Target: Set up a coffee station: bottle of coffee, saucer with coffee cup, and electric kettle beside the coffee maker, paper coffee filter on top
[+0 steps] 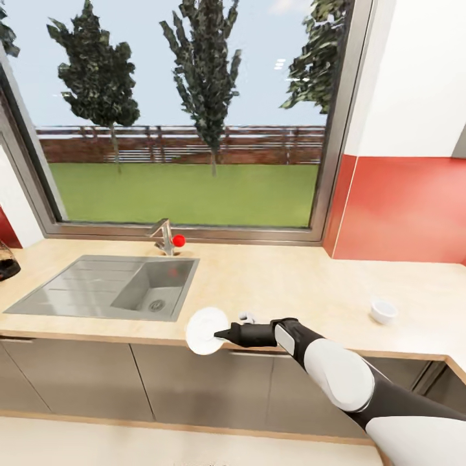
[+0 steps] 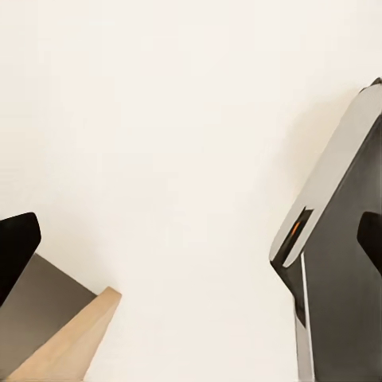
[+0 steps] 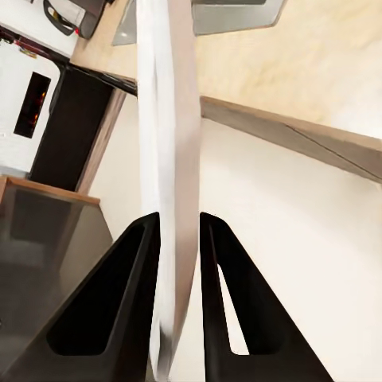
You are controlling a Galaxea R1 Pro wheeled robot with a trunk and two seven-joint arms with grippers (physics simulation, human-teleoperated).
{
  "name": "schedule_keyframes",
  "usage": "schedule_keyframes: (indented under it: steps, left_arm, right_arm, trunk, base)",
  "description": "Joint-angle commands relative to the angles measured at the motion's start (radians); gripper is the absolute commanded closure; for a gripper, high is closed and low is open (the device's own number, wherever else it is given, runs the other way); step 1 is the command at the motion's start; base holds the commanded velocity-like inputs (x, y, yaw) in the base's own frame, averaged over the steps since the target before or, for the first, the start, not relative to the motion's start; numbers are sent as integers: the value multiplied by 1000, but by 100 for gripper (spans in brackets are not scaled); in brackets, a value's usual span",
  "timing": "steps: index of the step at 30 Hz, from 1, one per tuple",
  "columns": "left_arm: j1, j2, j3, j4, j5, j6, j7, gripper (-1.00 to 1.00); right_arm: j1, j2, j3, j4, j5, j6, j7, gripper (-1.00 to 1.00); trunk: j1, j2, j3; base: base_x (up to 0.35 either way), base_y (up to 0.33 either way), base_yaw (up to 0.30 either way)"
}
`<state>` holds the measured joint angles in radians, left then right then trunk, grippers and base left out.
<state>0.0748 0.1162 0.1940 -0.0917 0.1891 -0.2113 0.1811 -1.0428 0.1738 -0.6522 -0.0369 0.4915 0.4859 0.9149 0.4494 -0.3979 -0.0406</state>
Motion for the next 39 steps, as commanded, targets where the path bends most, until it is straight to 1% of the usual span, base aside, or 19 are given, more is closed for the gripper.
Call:
schedule_keyframes:
  steps: [1, 7, 8, 11, 13, 17, 19, 20, 22, 24, 26, 32, 36, 38, 39]
  left_arm:
    - [0, -1, -2, -2, 10, -2, 0, -100]
    - [0, -9, -3, -2, 9, -2, 0, -100]
    - [0, -10, -3, -2, 9, -2, 0, -100]
    - [0, -11, -4, -2, 6, -2, 0, -100]
    - [0, -14, -4, -2, 5, -2, 1, -100]
    - [0, -18, -4, -2, 4, -2, 3, -100]
    - [0, -18, -4, -2, -2, -3, 3, -100]
    - [0, -18, -4, -2, -9, -3, 3, -100]
    - [0, -19, -3, -2, -43, -3, 7, -100]
    - [0, -19, -3, -2, -54, -3, 8, -100]
    - [0, -20, -2, -2, -60, -3, 10, -100]
    - [0, -24, -2, -2, -63, -7, 9, -100]
    - [0, -29, -3, -2, -63, -8, 9, -100]
    - [0, -31, -3, -3, -63, -8, 9, -100]
    - [0, -31, -4, -3, -63, -8, 9, -100]
  right_arm:
    - [0, 1, -10, -1, 7, 9, 4, 100]
    - [0, 1, -9, 9, 7, 10, 11, 100]
    - [0, 1, -9, 10, 7, 10, 25, 100]
    - [0, 1, -9, 10, 8, 21, 100, 100]
    - [0, 1, -9, 10, 8, 28, 125, 100]
    - [0, 1, -9, 9, 9, 29, 129, 100]
    - [0, 1, -9, 9, 9, 29, 130, 100]
    - [0, 1, -9, 9, 9, 29, 130, 100]
    - [0, 1, -9, 9, 9, 30, 131, 100]
    - [0, 1, -9, 9, 9, 30, 131, 100]
    - [0, 1, -9, 10, 9, 29, 131, 100]
    - [0, 1, -9, 10, 9, 29, 141, 100]
    - [0, 1, -8, 11, 10, 29, 177, 100]
    - [0, 1, -7, 11, 10, 29, 220, 100]
    - [0, 1, -7, 11, 10, 29, 251, 100]
  trunk:
    - [1, -2, -3]
    - [1, -2, -10]
    - [1, -2, -12]
    - [1, -2, -15]
    - [1, -2, -17]
    - [1, -2, -22]
    - [1, -2, -24]
    - [1, -2, -25]
    - [1, -2, -27]
    - [1, -2, -29]
    - [1, -2, -31]
    - [1, -2, -37]
    - [1, -2, -39]
    - [1, -2, -39]
    - [1, -2, -39]
  base:
    - [0, 0, 211]
    - [0, 0, 211]
    - [0, 0, 214]
    - [0, 0, 216]
    - [0, 0, 218]
    - [1, 0, 219]
    - [98, 0, 220]
    - [193, 14, 220]
    - [285, 64, 221]
    - [310, 111, 221]
    - [280, 194, 221]
    - [246, 244, 203]
    - [241, 251, 59]
    - [240, 254, 11]
    - [239, 258, 6]
